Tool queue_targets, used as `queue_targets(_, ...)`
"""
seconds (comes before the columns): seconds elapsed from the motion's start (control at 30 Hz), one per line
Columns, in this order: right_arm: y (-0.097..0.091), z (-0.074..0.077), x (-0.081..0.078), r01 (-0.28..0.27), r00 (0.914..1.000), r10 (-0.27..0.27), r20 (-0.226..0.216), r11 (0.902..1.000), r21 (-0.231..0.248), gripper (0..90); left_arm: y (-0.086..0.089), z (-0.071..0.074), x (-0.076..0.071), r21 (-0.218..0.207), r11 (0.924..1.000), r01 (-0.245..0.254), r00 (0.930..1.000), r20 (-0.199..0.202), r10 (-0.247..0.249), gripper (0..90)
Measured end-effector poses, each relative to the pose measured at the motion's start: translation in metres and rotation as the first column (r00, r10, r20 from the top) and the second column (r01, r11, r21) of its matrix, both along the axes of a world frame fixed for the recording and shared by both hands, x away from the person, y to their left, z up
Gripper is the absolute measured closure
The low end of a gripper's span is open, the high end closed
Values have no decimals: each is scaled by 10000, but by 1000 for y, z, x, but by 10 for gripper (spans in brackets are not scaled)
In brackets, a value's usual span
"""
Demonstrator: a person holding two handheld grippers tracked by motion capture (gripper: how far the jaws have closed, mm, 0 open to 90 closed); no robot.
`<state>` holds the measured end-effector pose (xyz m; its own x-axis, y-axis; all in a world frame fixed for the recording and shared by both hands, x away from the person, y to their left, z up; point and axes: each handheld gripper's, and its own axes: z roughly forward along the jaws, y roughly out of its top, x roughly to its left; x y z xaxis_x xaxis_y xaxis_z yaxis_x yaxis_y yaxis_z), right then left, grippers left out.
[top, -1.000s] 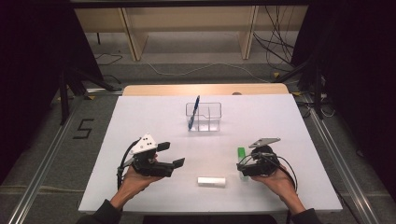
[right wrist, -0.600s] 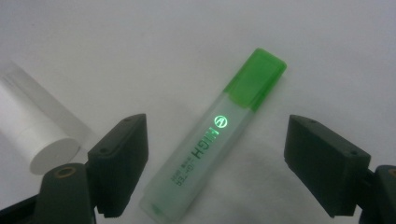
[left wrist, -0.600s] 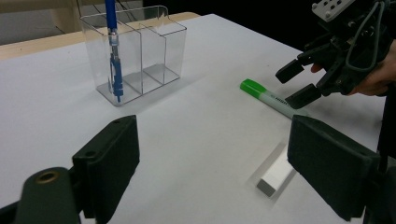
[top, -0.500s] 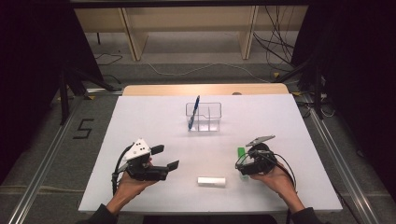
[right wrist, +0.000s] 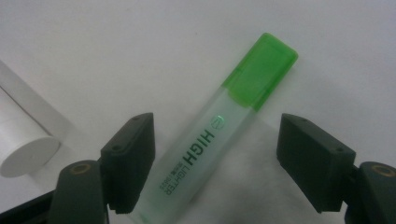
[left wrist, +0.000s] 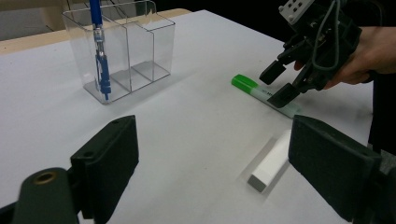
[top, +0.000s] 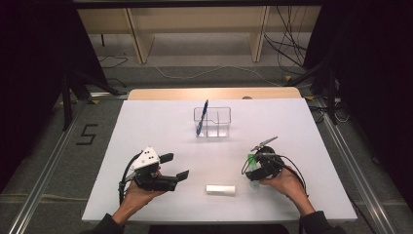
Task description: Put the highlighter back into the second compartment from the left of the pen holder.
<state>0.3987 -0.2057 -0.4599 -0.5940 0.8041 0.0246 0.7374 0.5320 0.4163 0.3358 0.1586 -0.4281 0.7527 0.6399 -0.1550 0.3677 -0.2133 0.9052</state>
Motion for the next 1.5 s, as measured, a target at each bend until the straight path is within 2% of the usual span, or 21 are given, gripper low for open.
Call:
queue_targets(0.1, 2, -2, 3, 48, 9998, -53, -210, 9997, -231, 307, -1, -1, 0, 21, 10000, -8, 10000, -45, 8, 157)
queue_targets(0.17, 2, -3, 4, 58, 9993, -66, -355, 9998, -215, 316, -2, -1, 0, 39, 10000, -2, 10000, -31, 2, 157)
queue_targets(0.4, 6, -2, 8, 99, 9983, -121, -564, 9992, -393, 344, -2, -1, 0, 112, 9999, 54, 10000, -16, -54, 157)
queue_targets(0.63, 10, -1, 10, -125, 9977, 80, -674, 9977, -667, 391, -1, -1, 0, 128, 9999, 68, 10000, -10, -68, 157)
queue_targets(0.87, 9, 0, 14, -107, 9959, 48, -903, 9978, -654, 433, -1, -1, 1, 148, 9998, 97, 10000, -6, -96, 157)
queue_targets(1.07, 11, 2, 17, 113, 9939, -215, -1078, 9954, -949, 501, -1, -1, 1, 153, 9998, 119, 9999, -69, -118, 157)
queue_targets(1.2, 11, 3, 19, 69, 9940, -192, -1073, 9935, -1139, 554, -1, -2, 1, 183, 9998, 102, 9999, -55, -101, 157)
queue_targets(1.5, 8, 3, 22, 25, 9935, -160, -1125, 9929, -1185, 642, 0, -1, 1, 208, 9997, 84, 10000, -22, -83, 158)
